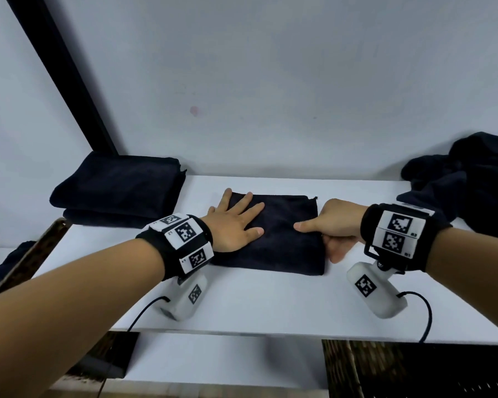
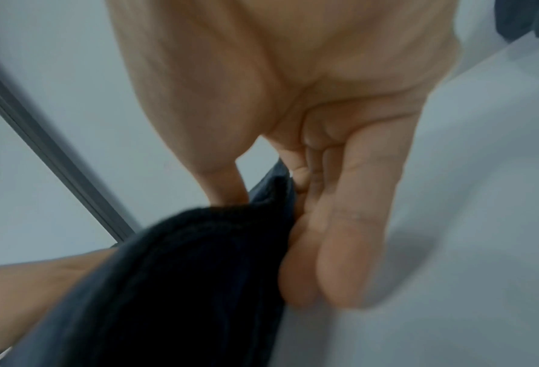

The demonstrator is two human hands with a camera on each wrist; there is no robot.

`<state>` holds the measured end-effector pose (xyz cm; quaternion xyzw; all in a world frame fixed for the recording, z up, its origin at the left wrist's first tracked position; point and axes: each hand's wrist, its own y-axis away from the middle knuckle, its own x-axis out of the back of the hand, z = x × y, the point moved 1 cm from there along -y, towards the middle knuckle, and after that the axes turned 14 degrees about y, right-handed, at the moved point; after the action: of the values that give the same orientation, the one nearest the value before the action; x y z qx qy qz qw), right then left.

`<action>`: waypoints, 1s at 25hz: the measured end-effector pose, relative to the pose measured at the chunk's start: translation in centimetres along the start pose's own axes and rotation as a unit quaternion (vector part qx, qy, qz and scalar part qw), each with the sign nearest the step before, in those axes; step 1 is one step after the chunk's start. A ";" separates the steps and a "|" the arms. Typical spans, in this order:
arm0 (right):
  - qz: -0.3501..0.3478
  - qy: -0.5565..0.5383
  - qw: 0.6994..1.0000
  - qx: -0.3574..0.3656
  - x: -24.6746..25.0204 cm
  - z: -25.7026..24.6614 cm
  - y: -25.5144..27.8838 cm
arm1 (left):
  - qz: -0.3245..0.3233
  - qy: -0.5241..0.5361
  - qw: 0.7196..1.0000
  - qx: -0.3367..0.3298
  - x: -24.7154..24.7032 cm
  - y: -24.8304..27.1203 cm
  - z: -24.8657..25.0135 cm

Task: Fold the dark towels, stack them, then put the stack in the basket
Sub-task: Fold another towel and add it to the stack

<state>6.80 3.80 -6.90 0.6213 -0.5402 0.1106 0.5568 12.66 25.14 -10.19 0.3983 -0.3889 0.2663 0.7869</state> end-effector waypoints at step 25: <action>-0.103 -0.371 0.905 0.181 1.1 -15.2 0.3 | 0.384 0.418 0.820 0.069 13.6 11.9 -7.7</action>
<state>14.01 15.55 -0.49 0.7595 -0.6117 -0.0900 0.2021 14.63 39.50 3.09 0.1200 -0.1243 0.7140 0.6785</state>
